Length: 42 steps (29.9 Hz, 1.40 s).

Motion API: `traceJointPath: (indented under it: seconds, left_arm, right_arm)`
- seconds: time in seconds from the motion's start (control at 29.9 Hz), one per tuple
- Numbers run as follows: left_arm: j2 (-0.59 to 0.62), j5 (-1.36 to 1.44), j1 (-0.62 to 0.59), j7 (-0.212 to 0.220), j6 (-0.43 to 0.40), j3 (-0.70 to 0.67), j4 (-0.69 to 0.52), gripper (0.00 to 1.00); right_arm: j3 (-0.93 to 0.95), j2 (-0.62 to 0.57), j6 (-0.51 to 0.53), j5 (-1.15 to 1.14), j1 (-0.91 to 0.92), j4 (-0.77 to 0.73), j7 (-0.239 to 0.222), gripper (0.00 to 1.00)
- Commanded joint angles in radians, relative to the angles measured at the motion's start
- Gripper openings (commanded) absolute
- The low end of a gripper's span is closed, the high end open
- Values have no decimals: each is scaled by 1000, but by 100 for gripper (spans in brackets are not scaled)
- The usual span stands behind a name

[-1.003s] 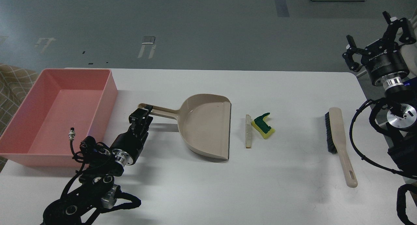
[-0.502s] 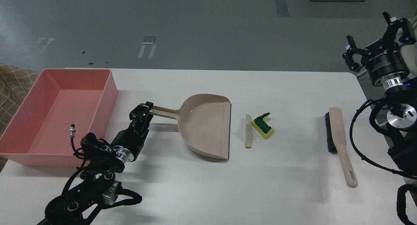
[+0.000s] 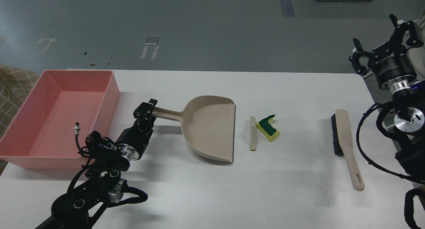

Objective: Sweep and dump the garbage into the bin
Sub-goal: 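Grasp the dustpan handle with the left gripper and pull it closer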

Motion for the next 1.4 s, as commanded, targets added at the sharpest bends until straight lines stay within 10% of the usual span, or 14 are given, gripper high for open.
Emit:
traceJointPath:
  seconds: [0.0, 1.37]
  left_arm:
    - [-7, 0, -6, 2, 2, 1, 4, 63]
    - [-18, 6, -43, -37, 2, 43, 50, 20]
  right_arm:
    - [0, 2, 0, 0, 0, 0, 0, 100]
    - [0, -1, 0, 0, -9, 0, 0, 100]
